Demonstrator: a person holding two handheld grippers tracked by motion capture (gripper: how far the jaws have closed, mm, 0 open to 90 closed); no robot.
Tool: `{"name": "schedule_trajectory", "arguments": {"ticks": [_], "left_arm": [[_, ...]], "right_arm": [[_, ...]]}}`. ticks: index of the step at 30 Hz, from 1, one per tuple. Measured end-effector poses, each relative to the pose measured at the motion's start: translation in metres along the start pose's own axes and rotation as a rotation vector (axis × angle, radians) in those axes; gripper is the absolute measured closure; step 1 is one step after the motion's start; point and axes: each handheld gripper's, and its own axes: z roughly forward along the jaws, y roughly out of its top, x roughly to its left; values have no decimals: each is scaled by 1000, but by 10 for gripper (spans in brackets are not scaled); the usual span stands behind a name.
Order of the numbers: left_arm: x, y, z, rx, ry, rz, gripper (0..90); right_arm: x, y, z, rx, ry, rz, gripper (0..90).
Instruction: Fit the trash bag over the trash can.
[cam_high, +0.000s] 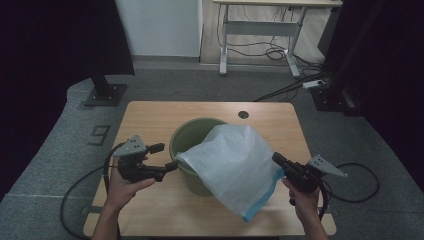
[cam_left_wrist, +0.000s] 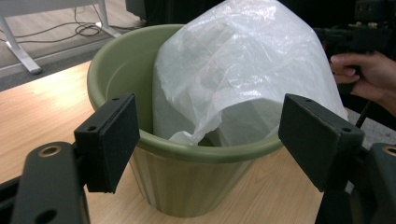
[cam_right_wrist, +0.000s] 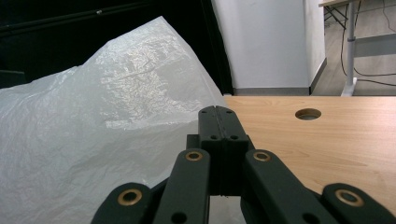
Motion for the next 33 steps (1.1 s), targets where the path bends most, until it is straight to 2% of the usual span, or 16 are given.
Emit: {"name": "schedule_trajectory", "arguments": {"ticks": [5,12,15,19,24,33], "left_arm": [[-12,12,7,16,37,37,222],[-31,28,20,32,-8,81,242],[-38,30,27,46,-3,97,254],[-46,33,38,59,0,103,280],[-55,35,53,74,-43,108,290],[-65,35,70,100,-59,124,306]], "right_arm": [[8,2,1,4,-14,-47,891],[25,10,4,-7,15,-77,891],[30,12,7,-2,22,-88,891],[35,12,11,3,35,-90,891],[43,12,17,9,51,-92,891],[62,18,22,7,101,-117,891]]}}
